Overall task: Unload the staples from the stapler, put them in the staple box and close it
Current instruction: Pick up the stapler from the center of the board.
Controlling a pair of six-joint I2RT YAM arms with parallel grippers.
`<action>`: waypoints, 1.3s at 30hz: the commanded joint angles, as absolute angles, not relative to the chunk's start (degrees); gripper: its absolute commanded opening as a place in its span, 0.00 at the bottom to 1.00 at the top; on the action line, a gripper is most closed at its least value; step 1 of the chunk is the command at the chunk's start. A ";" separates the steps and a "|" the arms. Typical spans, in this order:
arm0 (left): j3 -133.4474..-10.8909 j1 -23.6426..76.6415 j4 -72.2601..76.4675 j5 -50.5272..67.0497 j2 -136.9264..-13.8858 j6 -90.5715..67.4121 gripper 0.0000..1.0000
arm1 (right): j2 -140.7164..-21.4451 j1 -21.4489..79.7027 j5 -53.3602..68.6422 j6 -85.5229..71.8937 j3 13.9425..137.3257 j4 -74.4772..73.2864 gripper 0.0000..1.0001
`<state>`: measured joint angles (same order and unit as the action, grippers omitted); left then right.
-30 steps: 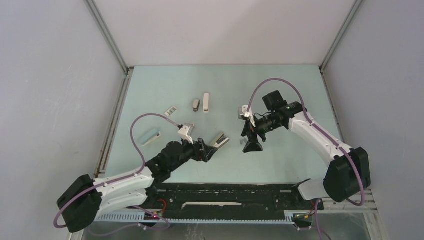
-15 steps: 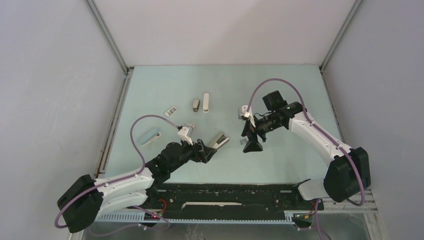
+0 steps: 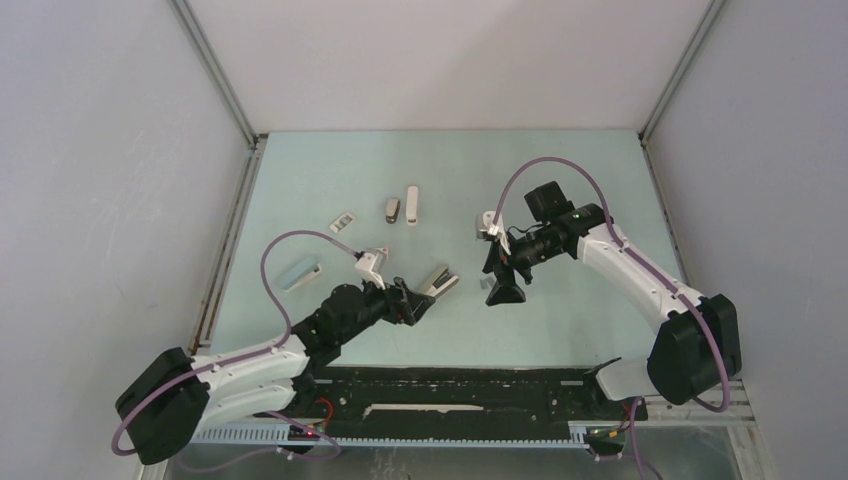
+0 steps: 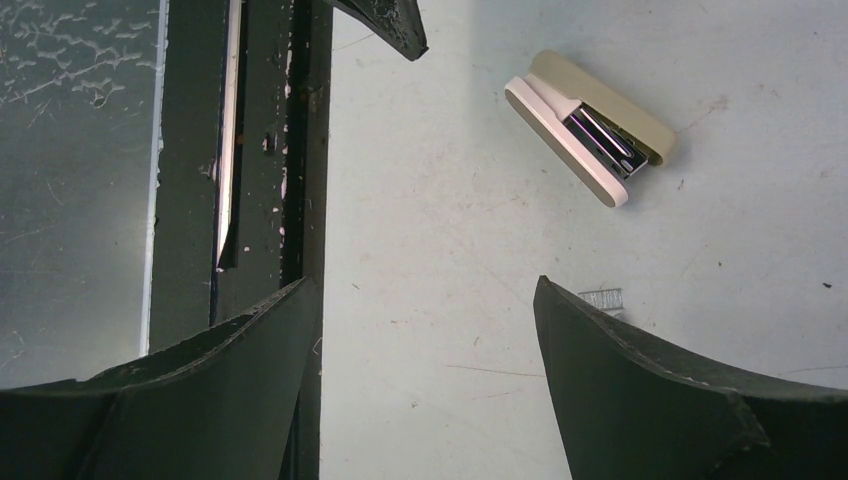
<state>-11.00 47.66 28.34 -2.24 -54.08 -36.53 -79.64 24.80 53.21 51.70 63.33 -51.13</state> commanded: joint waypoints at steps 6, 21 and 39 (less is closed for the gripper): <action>-9.38 46.88 31.73 -0.89 -54.40 -37.97 0.84 | -79.26 25.28 53.96 51.24 63.36 -50.62 0.89; -8.21 46.51 33.26 -0.45 -54.40 -38.70 0.84 | -79.02 25.34 53.90 51.33 63.35 -50.68 0.89; -7.32 45.47 32.77 3.16 -53.99 -39.41 0.83 | -81.51 26.05 52.61 52.46 63.37 -49.37 0.90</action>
<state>-8.29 46.06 32.45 2.39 -56.38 -39.07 -79.96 25.19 52.82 51.77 63.33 -51.03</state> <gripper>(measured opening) 0.834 0.895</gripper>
